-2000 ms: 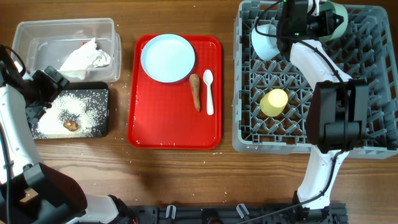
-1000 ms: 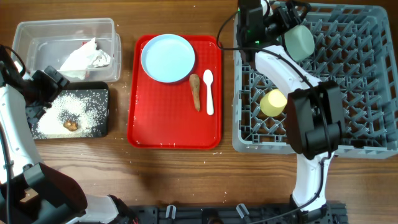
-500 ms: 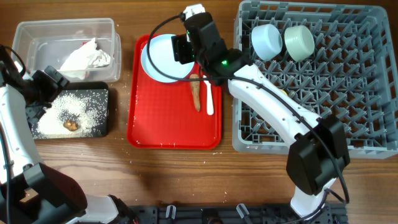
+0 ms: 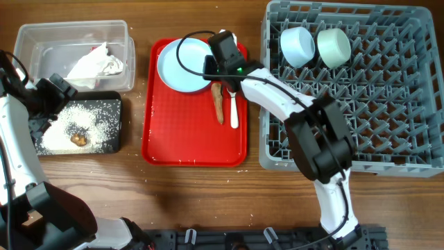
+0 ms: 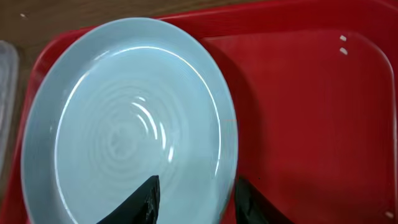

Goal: Sort waste into correct bins and load items into the dishwasher rack
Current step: 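Move the right gripper to the light-blue plate and grasp its edge, then lift the plate and stand it upright in the rack's right side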

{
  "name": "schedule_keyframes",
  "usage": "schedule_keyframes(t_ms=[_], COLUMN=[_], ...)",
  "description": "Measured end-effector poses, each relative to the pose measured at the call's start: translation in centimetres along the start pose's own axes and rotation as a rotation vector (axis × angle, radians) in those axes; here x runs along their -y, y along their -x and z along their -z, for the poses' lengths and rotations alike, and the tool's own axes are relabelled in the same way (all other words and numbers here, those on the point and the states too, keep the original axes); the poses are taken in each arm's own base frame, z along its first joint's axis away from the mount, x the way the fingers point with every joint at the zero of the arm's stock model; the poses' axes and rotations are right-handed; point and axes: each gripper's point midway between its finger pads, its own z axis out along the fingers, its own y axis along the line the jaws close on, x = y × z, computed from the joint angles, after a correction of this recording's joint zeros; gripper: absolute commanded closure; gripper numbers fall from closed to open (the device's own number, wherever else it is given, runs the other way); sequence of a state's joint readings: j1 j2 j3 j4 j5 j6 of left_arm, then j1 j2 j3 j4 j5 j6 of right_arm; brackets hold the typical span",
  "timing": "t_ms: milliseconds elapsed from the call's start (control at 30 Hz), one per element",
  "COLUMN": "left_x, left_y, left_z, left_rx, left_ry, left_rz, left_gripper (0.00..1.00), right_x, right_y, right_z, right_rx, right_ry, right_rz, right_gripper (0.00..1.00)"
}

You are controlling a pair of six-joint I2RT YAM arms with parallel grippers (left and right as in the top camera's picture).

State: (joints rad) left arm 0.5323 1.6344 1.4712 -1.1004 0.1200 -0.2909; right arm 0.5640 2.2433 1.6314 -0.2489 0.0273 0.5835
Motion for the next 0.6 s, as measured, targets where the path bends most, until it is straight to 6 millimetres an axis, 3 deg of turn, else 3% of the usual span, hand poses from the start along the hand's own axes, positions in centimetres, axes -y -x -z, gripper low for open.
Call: schedule_keyframes(t_ms=[67, 133, 267, 600], left_x=[0.0, 0.0, 0.0, 0.0], left_y=[0.0, 0.0, 0.0, 0.0], left_z=[0.0, 0.0, 0.0, 0.0], left_rx=[0.000, 0.000, 0.000, 0.000], left_ry=[0.000, 0.000, 0.000, 0.000], left_rz=[0.000, 0.000, 0.000, 0.000], left_gripper=[0.00, 0.00, 0.00, 0.00], right_x=[0.5, 1.0, 1.4, 2.3], right_y=[-0.6, -1.4, -1.8, -2.2], right_z=[-0.7, -1.6, -2.1, -1.7], right_rx=[-0.011, -0.028, -0.034, -0.087], right_ry=[-0.012, -0.026, -0.037, -0.072], right_rz=[-0.006, -0.024, -0.062, -0.112], right_gripper=[0.62, 0.69, 0.95, 0.96])
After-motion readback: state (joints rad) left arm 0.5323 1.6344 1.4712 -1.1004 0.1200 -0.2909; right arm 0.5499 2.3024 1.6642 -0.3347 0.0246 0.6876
